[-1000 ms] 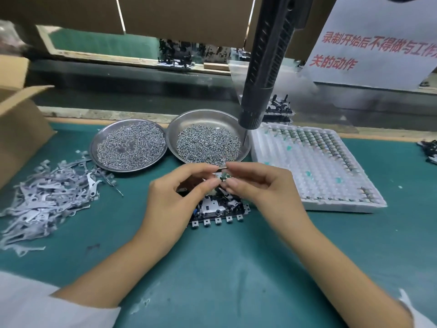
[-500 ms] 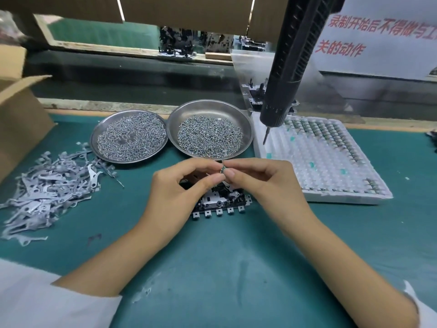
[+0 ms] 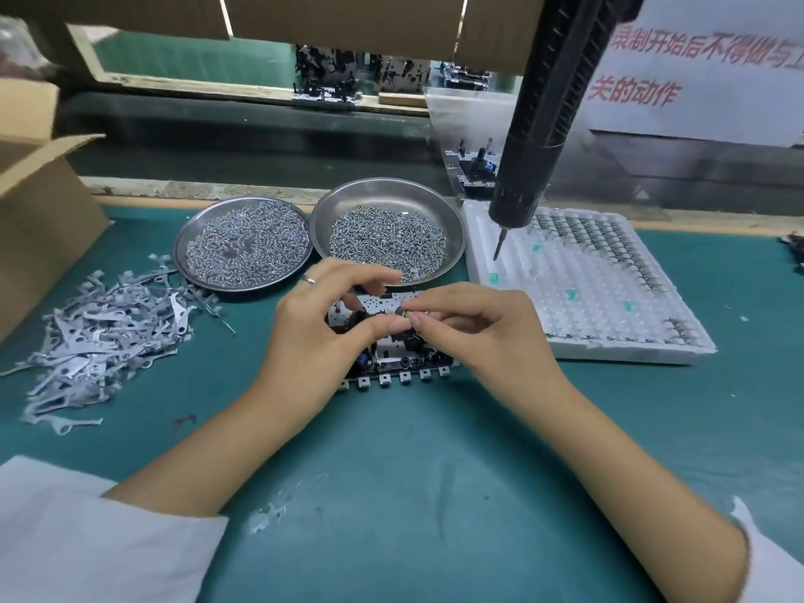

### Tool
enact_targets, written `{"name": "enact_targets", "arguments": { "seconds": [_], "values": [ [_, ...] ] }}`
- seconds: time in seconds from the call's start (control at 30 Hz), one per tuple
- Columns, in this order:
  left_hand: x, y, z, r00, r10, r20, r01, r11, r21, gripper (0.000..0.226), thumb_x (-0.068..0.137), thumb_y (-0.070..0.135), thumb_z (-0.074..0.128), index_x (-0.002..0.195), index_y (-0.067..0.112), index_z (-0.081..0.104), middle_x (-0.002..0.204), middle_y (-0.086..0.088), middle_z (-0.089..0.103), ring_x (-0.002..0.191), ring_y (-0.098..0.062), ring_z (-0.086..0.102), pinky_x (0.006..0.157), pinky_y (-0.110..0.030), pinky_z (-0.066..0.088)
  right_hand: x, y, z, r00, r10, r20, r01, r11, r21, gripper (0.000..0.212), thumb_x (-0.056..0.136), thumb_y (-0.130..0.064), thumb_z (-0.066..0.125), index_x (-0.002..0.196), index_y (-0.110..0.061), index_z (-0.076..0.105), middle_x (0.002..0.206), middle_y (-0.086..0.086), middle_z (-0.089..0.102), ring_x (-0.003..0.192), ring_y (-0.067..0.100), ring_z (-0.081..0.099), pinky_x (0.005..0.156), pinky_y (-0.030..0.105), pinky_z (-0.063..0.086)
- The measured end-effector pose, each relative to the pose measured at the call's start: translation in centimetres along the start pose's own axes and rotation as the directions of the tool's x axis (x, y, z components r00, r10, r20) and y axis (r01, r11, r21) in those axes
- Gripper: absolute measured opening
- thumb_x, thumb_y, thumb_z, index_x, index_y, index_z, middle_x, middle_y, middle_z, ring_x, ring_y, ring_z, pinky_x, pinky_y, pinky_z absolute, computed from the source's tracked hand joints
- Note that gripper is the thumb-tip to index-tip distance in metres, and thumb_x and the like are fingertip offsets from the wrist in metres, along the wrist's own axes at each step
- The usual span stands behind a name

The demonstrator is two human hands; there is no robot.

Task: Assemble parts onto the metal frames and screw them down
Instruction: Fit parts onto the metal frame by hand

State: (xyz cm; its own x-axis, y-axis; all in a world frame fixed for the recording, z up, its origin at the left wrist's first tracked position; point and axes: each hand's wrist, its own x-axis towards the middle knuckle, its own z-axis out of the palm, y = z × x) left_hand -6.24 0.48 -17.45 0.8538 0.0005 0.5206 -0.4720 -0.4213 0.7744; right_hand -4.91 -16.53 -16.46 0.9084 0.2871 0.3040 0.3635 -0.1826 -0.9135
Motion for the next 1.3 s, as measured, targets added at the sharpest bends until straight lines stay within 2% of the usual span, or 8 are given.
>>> {"name": "enact_targets", "arguments": {
  "seconds": [0.07,0.27,0.47,0.67,0.8,0.9,1.0,1.3],
  "values": [
    [-0.1,0.0,-0.4,0.999,0.022,0.031,-0.023,0.999,0.032,0.035,0.070,0.024,0.075,0.103,0.028,0.064,0.092,0.012,0.058,0.083,0.003,0.052,0.080,-0.009,0.037,-0.2,0.1,0.2,0.998,-0.057,-0.004,0.057,0.996,-0.063,0.018,0.079,0.001,0.072,0.089,-0.014,0.076,0.083,0.003,0.071,0.071,0.023,0.061,0.067,0.033,0.051],
    [-1.3,-0.3,-1.4,0.991,-0.062,0.117,0.058,0.998,0.039,0.034,0.069,0.030,0.072,0.102,0.026,0.066,0.093,0.009,0.062,0.082,-0.006,0.055,0.082,-0.012,0.040,-0.5,1.0,0.7,0.972,-0.232,0.029,0.228,0.913,-0.338,0.013,0.074,-0.008,0.074,0.086,-0.012,0.078,0.085,-0.002,0.073,0.077,0.011,0.056,0.074,0.029,0.047],
    [-1.5,-0.6,-2.1,0.982,-0.184,0.034,0.185,0.983,-0.008,0.020,0.085,0.035,0.054,0.095,0.027,0.070,0.090,0.002,0.067,0.084,-0.007,0.059,0.078,-0.014,0.042,-0.4,2.3,1.1,0.907,-0.382,0.175,0.416,0.761,-0.497,0.009,0.072,-0.011,0.077,0.081,-0.015,0.079,0.086,-0.002,0.073,0.073,0.015,0.049,0.071,0.038,0.047],
    [-1.7,-0.5,-1.8,0.976,-0.212,0.041,0.213,0.977,-0.019,0.021,0.088,0.035,0.050,0.093,0.028,0.068,0.088,0.007,0.066,0.084,0.002,0.059,0.077,-0.010,0.041,-0.4,2.5,1.1,0.898,-0.392,0.200,0.437,0.744,-0.505,0.008,0.073,-0.014,0.075,0.080,-0.017,0.078,0.086,-0.004,0.073,0.072,0.019,0.054,0.072,0.042,0.046],
    [-1.9,-0.3,-1.7,0.986,-0.154,0.071,0.150,0.987,0.060,0.014,0.089,0.025,0.062,0.096,0.018,0.071,0.087,0.002,0.065,0.084,-0.008,0.059,0.078,-0.020,0.045,-0.4,2.2,1.1,0.894,-0.391,0.219,0.446,0.730,-0.518,0.009,0.072,-0.013,0.075,0.080,-0.016,0.078,0.088,-0.002,0.073,0.074,0.019,0.054,0.072,0.043,0.046],
    [-2.2,0.1,-1.7,0.981,-0.075,0.181,0.042,0.982,0.183,0.027,0.075,0.018,0.064,0.101,0.016,0.070,0.090,0.003,0.064,0.085,-0.012,0.059,0.083,-0.029,0.047,-0.5,1.9,0.8,0.902,-0.353,0.248,0.432,0.746,-0.507,0.012,0.073,-0.011,0.073,0.082,-0.016,0.079,0.090,-0.002,0.072,0.077,0.017,0.050,0.074,0.039,0.044],
    [-2.4,0.1,-1.6,0.966,-0.046,0.255,-0.036,0.951,0.308,0.042,0.071,0.034,0.059,0.110,0.019,0.067,0.099,0.006,0.064,0.096,-0.015,0.058,0.091,-0.037,0.042,-0.6,1.6,0.5,0.918,-0.294,0.265,0.390,0.788,-0.476,0.014,0.075,-0.009,0.074,0.087,-0.015,0.078,0.092,-0.003,0.072,0.080,0.022,0.054,0.076,0.039,0.044],
    [-2.4,-0.1,-1.3,0.976,-0.025,0.217,-0.044,0.951,0.307,0.045,0.072,0.039,0.061,0.113,0.021,0.066,0.096,0.015,0.064,0.096,-0.008,0.056,0.093,-0.029,0.038,-0.5,1.2,0.5,0.940,-0.249,0.232,0.327,0.846,-0.421,0.016,0.074,-0.002,0.078,0.088,-0.009,0.078,0.091,0.002,0.072,0.080,0.018,0.053,0.079,0.029,0.041]
  ]
}}
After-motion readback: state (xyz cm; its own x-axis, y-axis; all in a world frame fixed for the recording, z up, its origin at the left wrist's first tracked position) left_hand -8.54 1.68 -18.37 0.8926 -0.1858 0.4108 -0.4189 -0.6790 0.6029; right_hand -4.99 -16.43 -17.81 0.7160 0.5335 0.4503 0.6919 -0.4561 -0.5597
